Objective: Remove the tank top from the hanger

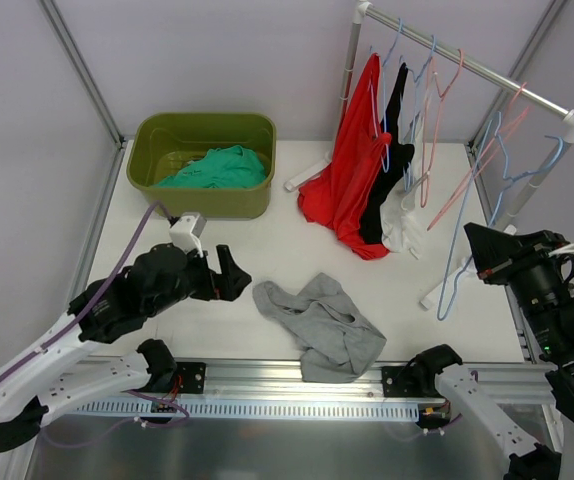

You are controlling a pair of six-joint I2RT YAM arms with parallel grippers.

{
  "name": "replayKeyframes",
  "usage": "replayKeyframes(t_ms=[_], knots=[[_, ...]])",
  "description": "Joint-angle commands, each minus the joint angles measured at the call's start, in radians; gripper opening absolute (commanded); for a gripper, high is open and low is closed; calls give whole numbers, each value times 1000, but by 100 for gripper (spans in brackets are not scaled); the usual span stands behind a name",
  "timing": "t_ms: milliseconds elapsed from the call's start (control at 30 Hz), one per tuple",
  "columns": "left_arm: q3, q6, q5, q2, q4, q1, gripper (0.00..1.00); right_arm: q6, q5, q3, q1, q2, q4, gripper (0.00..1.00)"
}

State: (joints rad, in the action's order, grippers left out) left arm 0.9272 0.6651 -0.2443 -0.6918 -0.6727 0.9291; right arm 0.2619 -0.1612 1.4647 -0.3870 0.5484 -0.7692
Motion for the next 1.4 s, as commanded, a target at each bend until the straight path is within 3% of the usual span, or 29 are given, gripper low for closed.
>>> replayKeyframes(t_ms=[0, 433, 867, 1100, 1367], knots=[[25, -38, -20, 32, -123, -3, 99, 5, -18, 37, -4, 31, 7, 0], [-22, -111, 28, 83, -163, -3, 99, -6, -87, 71, -4, 271, 85, 0], [-64, -96, 23, 117, -160, -1, 99, 4, -331, 117, 28, 369, 120, 0], [-73, -88, 22, 132, -159, -1, 99, 8, -16, 152, 235, 462, 120, 0], [-80, -79, 8, 150, -160, 1, 99, -4, 29, 215, 289, 544, 128, 0]])
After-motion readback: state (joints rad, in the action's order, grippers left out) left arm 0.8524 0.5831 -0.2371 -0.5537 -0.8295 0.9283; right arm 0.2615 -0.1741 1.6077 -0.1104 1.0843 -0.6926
